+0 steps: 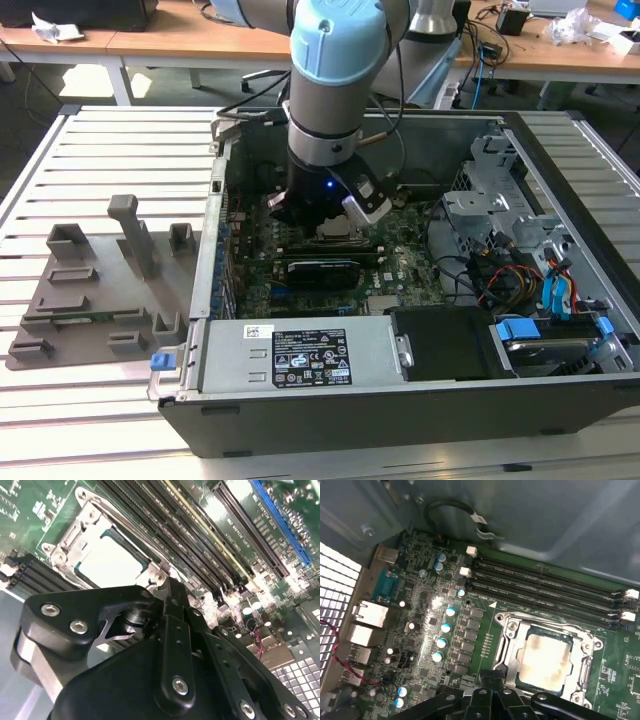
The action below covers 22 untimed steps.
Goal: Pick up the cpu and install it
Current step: 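Install the second cpu locking lever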
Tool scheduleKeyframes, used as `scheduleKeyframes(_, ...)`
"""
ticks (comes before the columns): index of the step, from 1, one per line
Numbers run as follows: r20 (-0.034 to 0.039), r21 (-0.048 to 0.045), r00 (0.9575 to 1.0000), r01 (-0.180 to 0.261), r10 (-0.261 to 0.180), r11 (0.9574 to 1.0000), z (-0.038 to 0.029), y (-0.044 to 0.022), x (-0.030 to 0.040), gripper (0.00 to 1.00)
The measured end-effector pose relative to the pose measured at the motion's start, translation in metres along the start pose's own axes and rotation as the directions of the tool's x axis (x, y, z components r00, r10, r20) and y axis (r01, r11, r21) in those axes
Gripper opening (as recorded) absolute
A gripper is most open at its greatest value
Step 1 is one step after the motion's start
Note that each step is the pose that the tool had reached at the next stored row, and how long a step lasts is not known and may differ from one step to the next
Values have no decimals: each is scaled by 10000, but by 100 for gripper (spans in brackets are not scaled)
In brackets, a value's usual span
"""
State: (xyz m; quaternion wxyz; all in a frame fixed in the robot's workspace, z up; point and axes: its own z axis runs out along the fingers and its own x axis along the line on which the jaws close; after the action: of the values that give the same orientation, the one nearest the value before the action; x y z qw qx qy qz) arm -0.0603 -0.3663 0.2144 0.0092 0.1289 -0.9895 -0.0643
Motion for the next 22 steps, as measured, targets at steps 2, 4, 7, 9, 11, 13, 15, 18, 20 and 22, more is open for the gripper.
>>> scheduleKeyframes(2,-107,277,9999,-10,13,9996,7,54,-57,11)
scheduleKeyframes(4,-180,400,9998,-19,26,9992,11,92,-113,11)
scheduleKeyframes(7,-292,531,9996,-27,43,9986,16,134,-227,11)
scheduleKeyframes(9,-336,584,9994,-32,52,9983,18,146,-263,11)
scheduleKeyframes(11,-354,604,9994,-33,55,9982,19,148,-274,11)
scheduleKeyframes(13,-377,660,9993,-35,60,9978,19,151,-289,11)
scheduleKeyframes(15,-420,780,9991,-40,73,9969,21,167,-318,11)
scheduleKeyframes(18,-459,915,9989,-39,82,9958,12,181,-335,11)
scheduleKeyframes(20,-503,1086,9987,-41,97,9941,-20,198,-347,11)
scheduleKeyframes(22,-565,1330,9983,-41,117,9911,-151,237,-359,11)
